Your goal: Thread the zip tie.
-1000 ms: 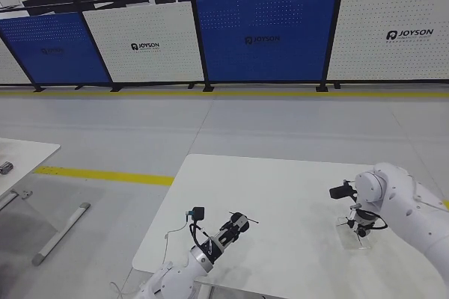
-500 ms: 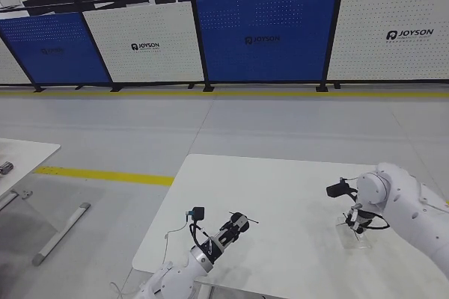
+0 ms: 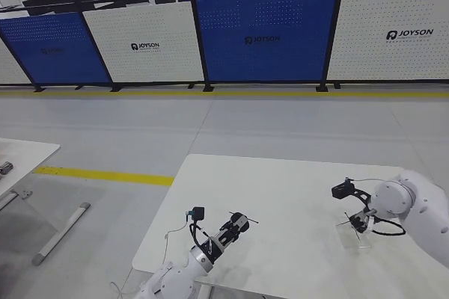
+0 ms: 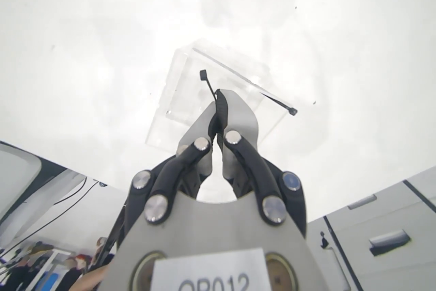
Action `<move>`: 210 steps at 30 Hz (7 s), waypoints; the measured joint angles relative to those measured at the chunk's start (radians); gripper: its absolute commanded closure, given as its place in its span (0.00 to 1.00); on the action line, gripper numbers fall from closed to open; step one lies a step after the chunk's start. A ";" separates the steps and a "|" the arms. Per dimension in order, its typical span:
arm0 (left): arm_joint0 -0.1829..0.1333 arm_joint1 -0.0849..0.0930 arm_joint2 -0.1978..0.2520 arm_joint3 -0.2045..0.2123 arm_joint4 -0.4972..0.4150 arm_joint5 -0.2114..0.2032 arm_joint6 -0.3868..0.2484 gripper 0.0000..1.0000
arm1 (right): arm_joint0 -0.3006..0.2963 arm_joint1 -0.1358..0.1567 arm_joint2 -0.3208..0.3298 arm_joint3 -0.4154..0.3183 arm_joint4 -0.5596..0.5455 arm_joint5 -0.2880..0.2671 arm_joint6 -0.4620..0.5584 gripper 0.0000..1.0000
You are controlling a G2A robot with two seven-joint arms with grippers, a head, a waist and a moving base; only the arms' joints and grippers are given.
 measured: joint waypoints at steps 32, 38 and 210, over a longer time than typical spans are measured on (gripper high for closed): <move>0.000 0.000 0.000 0.000 0.000 0.000 0.000 1.00 | -0.190 0.251 0.135 -0.416 -0.056 -0.015 -0.382 1.00; 0.000 0.000 0.000 0.000 0.000 0.000 0.000 1.00 | -0.197 0.298 0.112 -0.469 -0.049 -0.015 -0.476 1.00; -0.018 -0.006 0.079 -0.102 0.282 0.179 0.036 1.00 | -0.807 0.149 0.324 -0.652 0.156 -0.015 -1.571 1.00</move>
